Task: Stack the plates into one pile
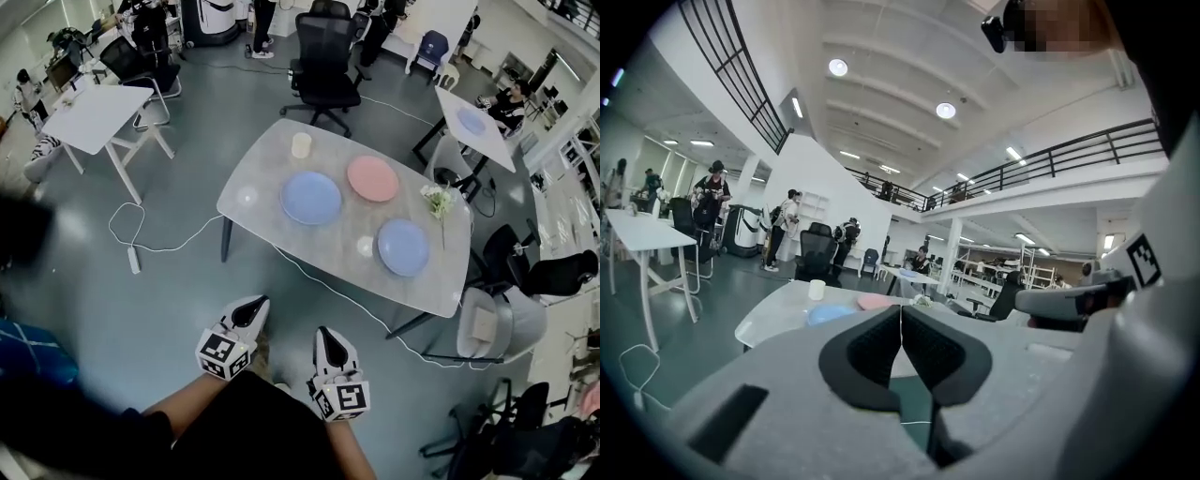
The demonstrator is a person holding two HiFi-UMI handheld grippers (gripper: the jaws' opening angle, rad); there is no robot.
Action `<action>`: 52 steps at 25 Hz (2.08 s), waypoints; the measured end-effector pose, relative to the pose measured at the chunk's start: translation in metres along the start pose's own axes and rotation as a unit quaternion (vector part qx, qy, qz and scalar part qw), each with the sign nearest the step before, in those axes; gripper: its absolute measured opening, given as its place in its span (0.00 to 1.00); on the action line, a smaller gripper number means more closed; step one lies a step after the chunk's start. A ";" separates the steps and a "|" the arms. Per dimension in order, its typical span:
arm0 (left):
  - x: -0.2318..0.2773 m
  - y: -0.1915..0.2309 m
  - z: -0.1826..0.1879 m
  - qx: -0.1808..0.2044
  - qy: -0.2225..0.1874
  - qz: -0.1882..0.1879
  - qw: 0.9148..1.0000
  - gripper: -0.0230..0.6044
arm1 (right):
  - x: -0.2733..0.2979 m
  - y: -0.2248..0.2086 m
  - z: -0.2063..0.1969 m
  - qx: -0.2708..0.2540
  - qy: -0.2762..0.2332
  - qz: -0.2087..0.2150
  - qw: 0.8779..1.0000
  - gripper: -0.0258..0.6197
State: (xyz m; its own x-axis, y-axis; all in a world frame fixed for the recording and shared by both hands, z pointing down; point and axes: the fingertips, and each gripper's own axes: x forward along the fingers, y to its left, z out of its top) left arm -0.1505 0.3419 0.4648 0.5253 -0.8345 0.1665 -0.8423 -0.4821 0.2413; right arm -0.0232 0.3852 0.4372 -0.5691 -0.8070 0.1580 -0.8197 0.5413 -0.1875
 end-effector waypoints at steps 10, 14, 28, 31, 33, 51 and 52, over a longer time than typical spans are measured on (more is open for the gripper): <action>0.097 0.132 0.019 -0.041 0.033 0.002 0.999 0.07 | 0.176 -0.046 0.024 0.027 0.048 -0.014 0.998 0.06; 0.126 0.183 0.038 -0.042 0.027 -0.008 0.999 0.07 | 0.241 -0.051 0.033 0.021 0.058 -0.023 0.998 0.06; 0.203 0.286 0.055 -0.036 0.040 -0.032 0.998 0.07 | 0.329 -0.094 0.012 0.038 0.098 -0.068 0.992 0.06; 0.220 0.294 0.040 -0.055 0.056 -0.026 0.997 0.07 | 0.338 -0.121 0.002 0.041 0.112 -0.091 0.989 0.06; 0.231 0.301 0.032 -0.057 0.066 -0.018 0.996 0.07 | 0.346 -0.139 -0.007 0.042 0.121 -0.100 0.987 0.06; 0.382 0.337 -0.084 -0.065 0.256 0.025 0.964 0.25 | 0.392 -0.310 -0.131 0.141 0.265 -0.152 0.942 0.06; 0.389 0.340 -0.091 -0.069 0.267 0.030 0.961 0.25 | 0.394 -0.318 -0.138 0.145 0.272 -0.154 0.939 0.06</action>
State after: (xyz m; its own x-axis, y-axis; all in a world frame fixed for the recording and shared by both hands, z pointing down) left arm -0.2214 -0.1218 0.6983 0.4939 -0.5868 0.6416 -0.8686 -0.3660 0.3339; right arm 0.0038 -0.0721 0.6926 -0.3223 -0.6320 0.7047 -0.9433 0.1515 -0.2955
